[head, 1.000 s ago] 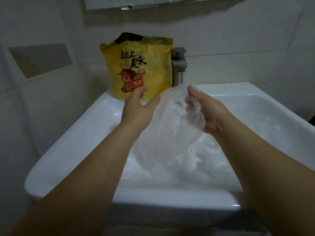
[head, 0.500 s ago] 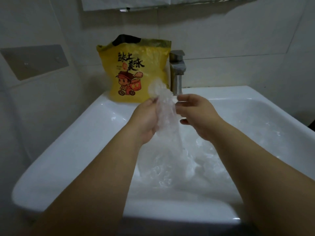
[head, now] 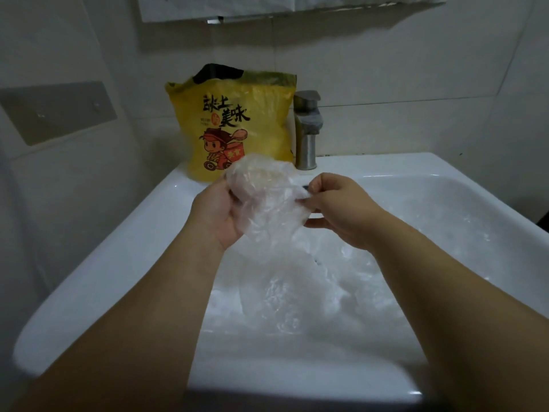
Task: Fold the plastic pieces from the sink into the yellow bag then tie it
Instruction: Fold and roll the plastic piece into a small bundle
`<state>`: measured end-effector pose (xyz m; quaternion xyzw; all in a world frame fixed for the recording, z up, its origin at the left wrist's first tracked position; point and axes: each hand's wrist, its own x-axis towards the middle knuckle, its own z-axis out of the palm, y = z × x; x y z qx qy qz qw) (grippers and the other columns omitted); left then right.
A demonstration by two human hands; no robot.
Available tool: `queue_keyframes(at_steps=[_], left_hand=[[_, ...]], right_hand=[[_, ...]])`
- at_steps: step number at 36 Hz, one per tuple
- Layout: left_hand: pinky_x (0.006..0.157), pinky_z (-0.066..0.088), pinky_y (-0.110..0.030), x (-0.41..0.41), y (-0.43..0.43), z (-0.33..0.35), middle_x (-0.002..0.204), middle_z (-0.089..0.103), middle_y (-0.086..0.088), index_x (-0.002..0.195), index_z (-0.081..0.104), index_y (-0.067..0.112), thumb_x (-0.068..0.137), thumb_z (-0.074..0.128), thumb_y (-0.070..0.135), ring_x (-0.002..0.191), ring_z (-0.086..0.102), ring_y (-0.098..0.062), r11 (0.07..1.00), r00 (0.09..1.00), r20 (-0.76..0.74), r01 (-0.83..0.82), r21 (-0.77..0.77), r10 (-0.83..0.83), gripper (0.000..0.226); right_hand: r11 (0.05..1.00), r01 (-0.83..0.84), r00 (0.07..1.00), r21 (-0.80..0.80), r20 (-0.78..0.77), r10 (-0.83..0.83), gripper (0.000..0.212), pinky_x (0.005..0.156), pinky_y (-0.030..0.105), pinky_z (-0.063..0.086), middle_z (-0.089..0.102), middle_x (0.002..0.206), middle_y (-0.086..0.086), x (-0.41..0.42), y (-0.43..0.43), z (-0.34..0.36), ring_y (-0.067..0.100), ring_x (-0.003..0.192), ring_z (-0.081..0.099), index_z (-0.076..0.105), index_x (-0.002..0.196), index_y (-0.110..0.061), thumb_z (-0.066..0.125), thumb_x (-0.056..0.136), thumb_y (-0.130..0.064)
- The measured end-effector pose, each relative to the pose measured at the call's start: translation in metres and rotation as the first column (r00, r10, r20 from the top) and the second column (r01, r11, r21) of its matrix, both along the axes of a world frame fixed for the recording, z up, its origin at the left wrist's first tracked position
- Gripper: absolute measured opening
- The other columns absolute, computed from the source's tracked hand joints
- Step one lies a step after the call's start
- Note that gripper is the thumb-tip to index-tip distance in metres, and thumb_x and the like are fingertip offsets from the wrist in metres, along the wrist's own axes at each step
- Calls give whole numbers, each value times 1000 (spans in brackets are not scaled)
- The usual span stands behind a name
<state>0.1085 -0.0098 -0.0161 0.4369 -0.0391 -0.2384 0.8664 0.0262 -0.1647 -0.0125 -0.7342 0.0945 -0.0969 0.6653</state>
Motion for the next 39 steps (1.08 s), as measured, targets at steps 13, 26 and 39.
queue_keyframes(at_steps=[13, 26, 39], left_hand=[[53, 53, -20, -7, -2, 7, 75, 69, 4, 93, 62, 19, 94, 56, 22, 65, 67, -9, 999, 974, 226, 9, 47, -20, 7], [37, 30, -17, -1, 2, 1, 71, 55, 3, 67, 63, 19, 90, 58, 9, 45, 47, -7, 964, 956, 285, -142, 223, 74, 26], [61, 36, -27, -8, 1, -7, 83, 59, 6, 77, 68, 29, 86, 49, -1, 77, 51, -14, 731, 831, 556, -368, 574, -19, 37]], right_hand=[[867, -427, 832, -257, -487, 265, 100, 114, 51, 16, 60, 128, 8, -13, 5, 9, 32, 138, 34, 46, 140, -24, 47, 56, -77], [864, 96, 991, -495, -31, -128, 86, 97, 31, 45, 22, 157, 2, -12, -3, -4, 26, 135, 36, 7, 154, -27, 55, 87, -2], [822, 217, 971, -526, 200, -128, 79, 77, 5, 39, 25, 155, -6, -14, -3, -7, 5, 108, 47, 14, 151, -36, 55, 92, -5]])
